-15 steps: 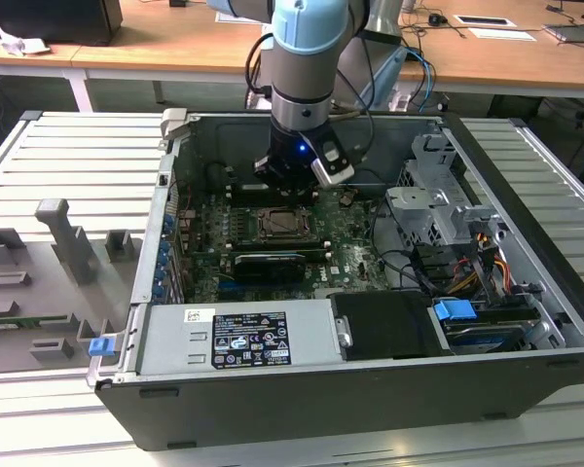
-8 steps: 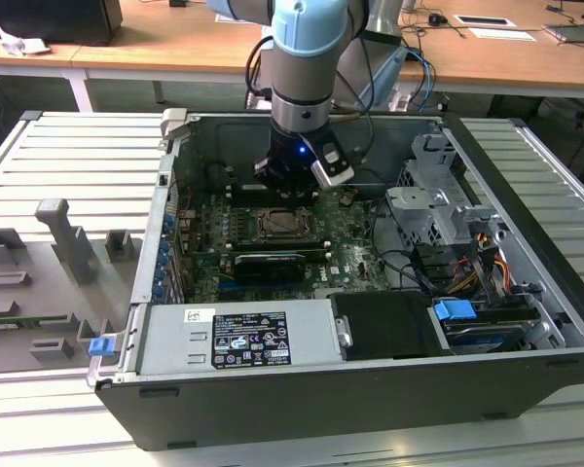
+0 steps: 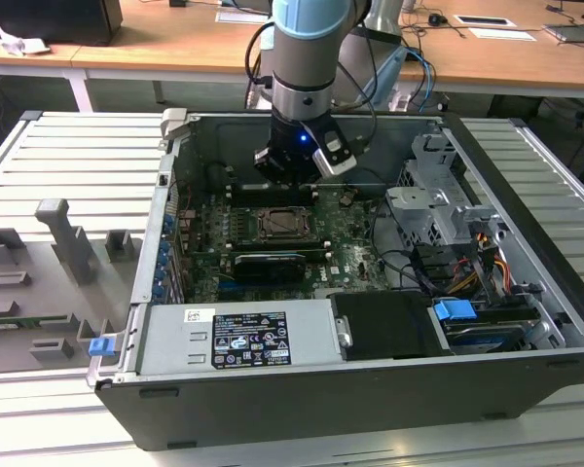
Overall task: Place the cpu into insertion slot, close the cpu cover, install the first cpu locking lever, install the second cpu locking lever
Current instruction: 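Install the first cpu locking lever, then install the second cpu locking lever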
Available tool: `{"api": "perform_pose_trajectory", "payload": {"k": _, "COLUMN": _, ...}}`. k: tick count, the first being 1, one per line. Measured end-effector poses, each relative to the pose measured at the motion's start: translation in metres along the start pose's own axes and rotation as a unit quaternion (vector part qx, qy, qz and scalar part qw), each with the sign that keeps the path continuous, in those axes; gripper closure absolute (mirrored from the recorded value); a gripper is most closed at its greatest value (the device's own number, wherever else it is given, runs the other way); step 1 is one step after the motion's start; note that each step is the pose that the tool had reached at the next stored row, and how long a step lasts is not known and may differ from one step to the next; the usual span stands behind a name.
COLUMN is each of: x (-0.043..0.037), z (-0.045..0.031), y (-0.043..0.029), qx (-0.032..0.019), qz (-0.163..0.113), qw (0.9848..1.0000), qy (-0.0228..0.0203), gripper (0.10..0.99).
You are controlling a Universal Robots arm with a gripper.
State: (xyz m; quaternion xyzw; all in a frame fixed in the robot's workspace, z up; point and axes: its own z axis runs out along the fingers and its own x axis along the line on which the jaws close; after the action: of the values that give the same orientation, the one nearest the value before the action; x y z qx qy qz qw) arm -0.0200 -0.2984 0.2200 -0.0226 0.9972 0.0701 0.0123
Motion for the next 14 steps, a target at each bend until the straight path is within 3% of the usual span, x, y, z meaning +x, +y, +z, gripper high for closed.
{"api": "perform_pose_trajectory", "payload": {"k": 12, "x": 0.0003, "z": -0.001, "y": -0.0066, "qx": 0.0001, "qz": 0.0, "qw": 1.0, "qy": 0.0, "gripper": 0.98}}
{"api": "perform_pose_trajectory", "payload": {"k": 14, "x": 0.0003, "z": -0.0015, "y": -0.0105, "qx": 0.0001, "qz": 0.0, "qw": 1.0, "qy": 0.0, "gripper": 0.98}}
